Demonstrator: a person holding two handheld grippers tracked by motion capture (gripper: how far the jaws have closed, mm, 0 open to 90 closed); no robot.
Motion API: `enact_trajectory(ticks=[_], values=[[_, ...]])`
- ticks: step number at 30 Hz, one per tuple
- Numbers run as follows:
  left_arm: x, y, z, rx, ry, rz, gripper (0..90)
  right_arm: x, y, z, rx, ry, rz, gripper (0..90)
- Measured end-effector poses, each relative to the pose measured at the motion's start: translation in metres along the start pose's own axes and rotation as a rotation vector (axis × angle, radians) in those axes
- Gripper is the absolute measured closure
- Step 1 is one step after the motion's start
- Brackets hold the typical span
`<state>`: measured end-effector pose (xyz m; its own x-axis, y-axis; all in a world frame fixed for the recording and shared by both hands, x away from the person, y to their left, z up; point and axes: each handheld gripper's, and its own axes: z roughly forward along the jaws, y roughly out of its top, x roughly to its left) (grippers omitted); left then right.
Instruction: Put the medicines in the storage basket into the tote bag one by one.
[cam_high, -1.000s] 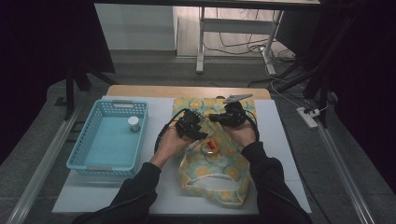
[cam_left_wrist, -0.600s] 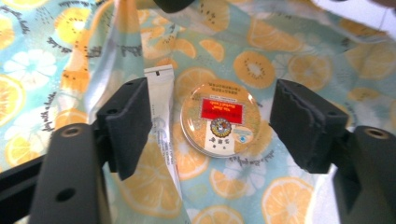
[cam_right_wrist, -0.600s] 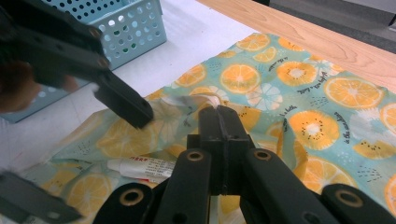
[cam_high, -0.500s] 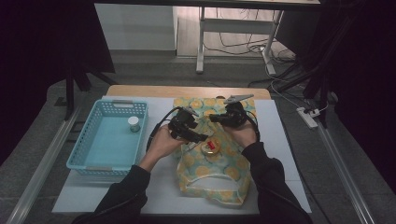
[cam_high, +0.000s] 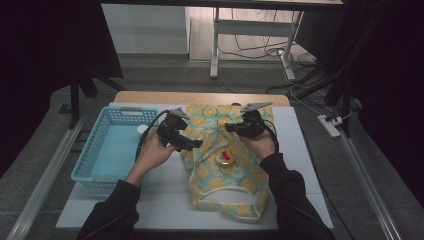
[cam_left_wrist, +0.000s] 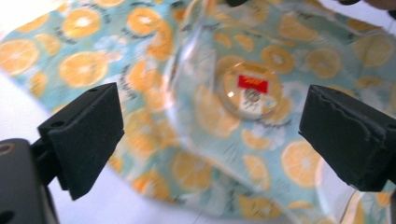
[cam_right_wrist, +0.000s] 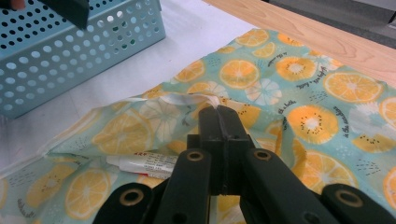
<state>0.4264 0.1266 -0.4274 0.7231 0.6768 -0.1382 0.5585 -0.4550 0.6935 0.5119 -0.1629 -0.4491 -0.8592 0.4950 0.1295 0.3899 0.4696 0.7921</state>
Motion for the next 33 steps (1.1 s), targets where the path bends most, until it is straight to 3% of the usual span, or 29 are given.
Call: enact_trajectory(ticks=[12, 17, 20, 24, 33], values=[[0.040, -0.031, -0.032, -0.049, 0.049, -0.052, 2.5, 0.001, 0.000, -0.001, -0.002, 0.000, -0.005, 90.0], [0.056, -0.043, -0.045, -0.035, 0.119, -0.065, 1.4, 0.000, 0.000, -0.001, -0.003, 0.000, -0.002, 90.0], [0.066, -0.051, -0.052, -0.046, 0.157, -0.096, 1.1, 0.000, 0.000, -0.002, -0.003, -0.001, -0.002, 90.0], [0.079, -0.061, -0.058, -0.024, 0.201, -0.130, 1.0, 0.000, -0.001, -0.001, -0.003, -0.001, -0.003, 90.0], [0.102, -0.078, -0.063, -0.027, 0.280, -0.221, 0.0, 0.000, -0.001, 0.000, 0.000, 0.001, -0.002, 90.0]])
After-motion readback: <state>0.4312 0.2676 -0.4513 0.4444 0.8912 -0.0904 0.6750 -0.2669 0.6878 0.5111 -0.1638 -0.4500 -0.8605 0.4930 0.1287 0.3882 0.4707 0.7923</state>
